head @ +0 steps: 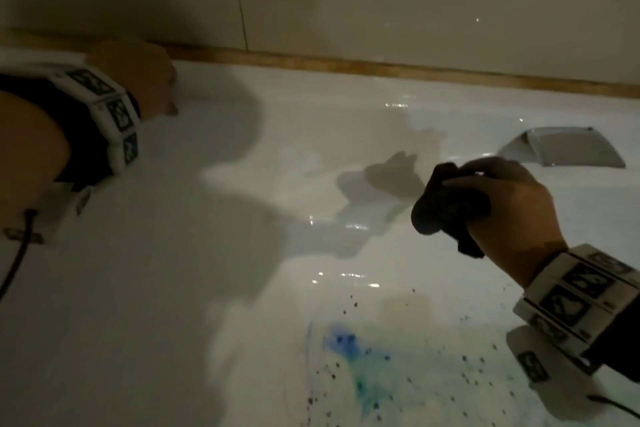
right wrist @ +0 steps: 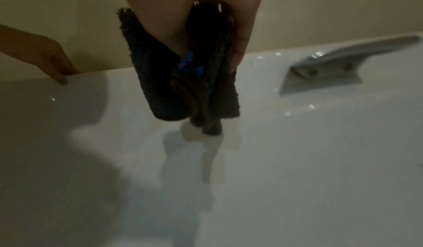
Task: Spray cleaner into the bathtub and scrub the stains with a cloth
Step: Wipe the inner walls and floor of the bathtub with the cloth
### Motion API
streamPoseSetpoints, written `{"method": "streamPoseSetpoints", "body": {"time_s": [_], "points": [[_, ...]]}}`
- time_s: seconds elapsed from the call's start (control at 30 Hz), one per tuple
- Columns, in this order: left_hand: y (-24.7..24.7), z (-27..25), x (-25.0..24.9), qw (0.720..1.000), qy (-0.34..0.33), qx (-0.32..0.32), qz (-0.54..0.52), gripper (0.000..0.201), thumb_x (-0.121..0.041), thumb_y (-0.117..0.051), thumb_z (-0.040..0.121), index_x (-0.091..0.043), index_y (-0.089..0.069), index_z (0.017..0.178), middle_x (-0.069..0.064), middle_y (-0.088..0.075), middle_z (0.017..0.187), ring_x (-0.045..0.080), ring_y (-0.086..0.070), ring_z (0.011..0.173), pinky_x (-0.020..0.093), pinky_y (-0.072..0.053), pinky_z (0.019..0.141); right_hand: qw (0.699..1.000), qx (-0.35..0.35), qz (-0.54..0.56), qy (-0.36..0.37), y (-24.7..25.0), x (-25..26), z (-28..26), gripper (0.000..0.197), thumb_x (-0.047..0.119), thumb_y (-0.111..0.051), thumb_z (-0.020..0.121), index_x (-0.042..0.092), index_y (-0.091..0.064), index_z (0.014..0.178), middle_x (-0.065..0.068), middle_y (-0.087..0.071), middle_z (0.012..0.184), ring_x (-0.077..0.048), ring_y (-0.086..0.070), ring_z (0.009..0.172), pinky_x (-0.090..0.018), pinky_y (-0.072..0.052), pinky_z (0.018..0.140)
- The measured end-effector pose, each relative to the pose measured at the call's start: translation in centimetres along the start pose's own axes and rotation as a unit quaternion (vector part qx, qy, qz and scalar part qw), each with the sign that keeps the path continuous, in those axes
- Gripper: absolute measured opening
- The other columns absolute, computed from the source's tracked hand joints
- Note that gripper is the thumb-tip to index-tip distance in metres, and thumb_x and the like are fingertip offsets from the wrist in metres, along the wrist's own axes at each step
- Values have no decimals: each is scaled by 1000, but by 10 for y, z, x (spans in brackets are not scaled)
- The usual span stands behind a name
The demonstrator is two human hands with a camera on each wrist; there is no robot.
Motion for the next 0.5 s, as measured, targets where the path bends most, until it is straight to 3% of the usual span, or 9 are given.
{"method": "streamPoseSetpoints", "body": {"time_s": [0.07, 0.13, 0.27, 0.3, 0.4, 0.5], "points": [[-13, -8, 1, 1000, 14, -1, -23, 55, -24, -67, 84, 0, -50, 131, 26, -44, 134, 41, -41, 122, 45, -35, 102, 993, 66, 13, -92, -12, -17, -42, 28, -12, -68, 67, 7, -75, 85, -17, -64, 98, -40, -59, 90, -34, -44, 81], [-34, -34, -6, 997, 18, 23, -70, 65, -17, -69, 83, -1, -41, 139, 25, -35, 143, 42, -32, 130, 47, -25, 109, 974, 153, 21, -165, -26, -29, -82, 23, -5, -61, 77, 10, -75, 87, -13, -62, 102, -35, -57, 94, -32, -44, 83], [-94, -121, -47, 990, -21, 111, -86, 62, -19, -61, 89, -14, -33, 144, 16, -35, 147, 34, -32, 134, 37, -25, 109, 911, 291, 34, -289, -35, -40, -155, 20, 0, -49, 85, 9, -66, 81, -4, -60, 78, -31, -62, 84, -22, -43, 60], [-109, -148, -61, 985, -29, 139, -94, 61, -22, -59, 90, -16, -33, 145, 14, -34, 148, 31, -31, 135, 36, -25, 110, 901, 327, 22, -286, -35, -36, -170, 22, 1, -47, 86, 9, -66, 82, -4, -62, 77, -30, -63, 86, -21, -42, 60], [-156, -235, -113, 958, -88, 258, -89, 58, -29, -52, 94, -21, -28, 146, 6, -27, 152, 24, -25, 139, 28, -21, 110, 891, 391, -7, -232, -29, -17, -203, 25, 5, -45, 89, 7, -68, 99, -11, -65, 101, -29, -60, 97, -25, -43, 78], [-194, -328, -168, 911, -169, 360, -105, 55, -34, -46, 96, -24, -26, 146, -1, -26, 152, 17, -22, 140, 21, -18, 109, 884, 440, -34, -152, -20, 8, -236, 25, 8, -43, 91, 10, -66, 102, -8, -63, 104, -25, -59, 95, -25, -42, 78]]}}
Point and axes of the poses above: each hand's wrist, its own z-axis towards the middle knuckle, its own y-axis out of the back of the hand, x = y × z, the point moved 9 cm from there along z, towards the middle knuckle
